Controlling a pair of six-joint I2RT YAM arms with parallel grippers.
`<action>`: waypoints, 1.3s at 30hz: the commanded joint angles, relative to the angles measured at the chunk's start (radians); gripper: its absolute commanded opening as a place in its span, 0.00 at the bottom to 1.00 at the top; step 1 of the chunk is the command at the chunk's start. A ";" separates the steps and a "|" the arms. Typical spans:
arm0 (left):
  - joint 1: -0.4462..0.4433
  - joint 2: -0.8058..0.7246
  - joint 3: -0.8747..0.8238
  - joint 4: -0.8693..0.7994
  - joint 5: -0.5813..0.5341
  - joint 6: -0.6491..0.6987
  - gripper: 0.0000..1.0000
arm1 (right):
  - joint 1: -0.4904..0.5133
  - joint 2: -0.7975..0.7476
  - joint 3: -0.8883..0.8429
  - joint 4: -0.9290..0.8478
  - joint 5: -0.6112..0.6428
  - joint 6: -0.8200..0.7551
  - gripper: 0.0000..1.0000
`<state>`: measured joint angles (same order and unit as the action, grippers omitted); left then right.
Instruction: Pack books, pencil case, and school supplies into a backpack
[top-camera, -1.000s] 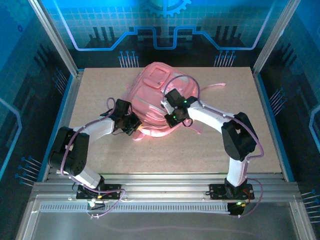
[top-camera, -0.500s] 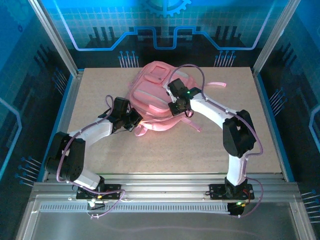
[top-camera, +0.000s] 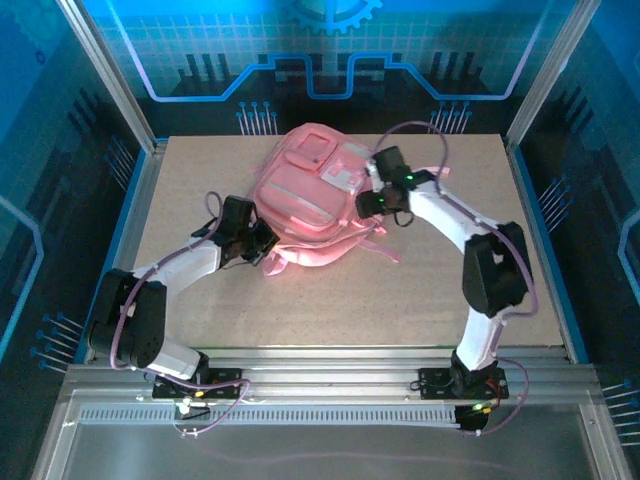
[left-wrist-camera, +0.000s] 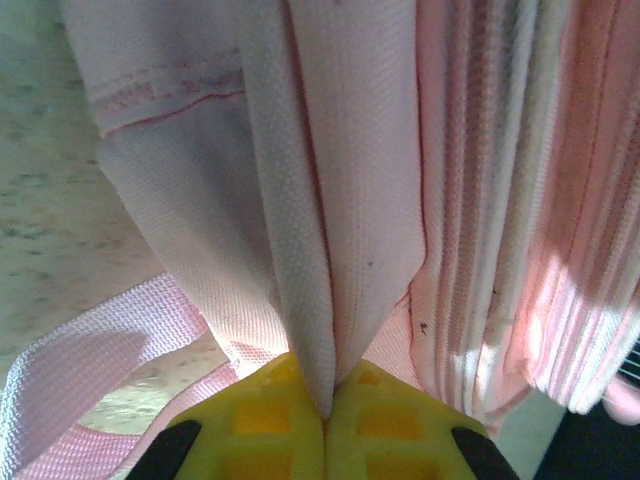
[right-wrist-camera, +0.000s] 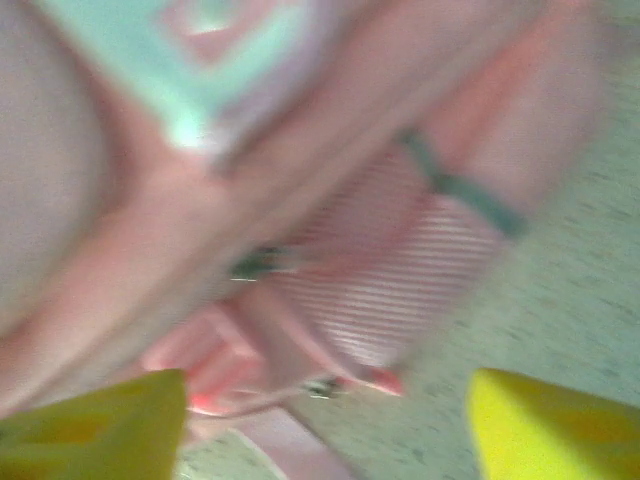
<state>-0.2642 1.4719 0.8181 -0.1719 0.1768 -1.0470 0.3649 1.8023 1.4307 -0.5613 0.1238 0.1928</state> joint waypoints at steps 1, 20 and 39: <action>0.004 -0.055 -0.001 -0.051 -0.021 0.028 0.04 | -0.018 -0.153 -0.099 0.073 -0.042 0.031 1.00; -0.047 -0.342 0.006 -0.429 -0.209 0.230 0.99 | -0.237 -0.544 -1.004 1.017 0.179 -0.122 1.00; 0.264 -0.134 -0.117 0.154 -0.547 0.897 0.99 | -0.283 -0.301 -1.013 1.336 0.071 -0.170 1.00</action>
<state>-0.0154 1.2758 0.7452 -0.2108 -0.3286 -0.3138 0.0975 1.5009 0.3882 0.7460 0.2226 0.0250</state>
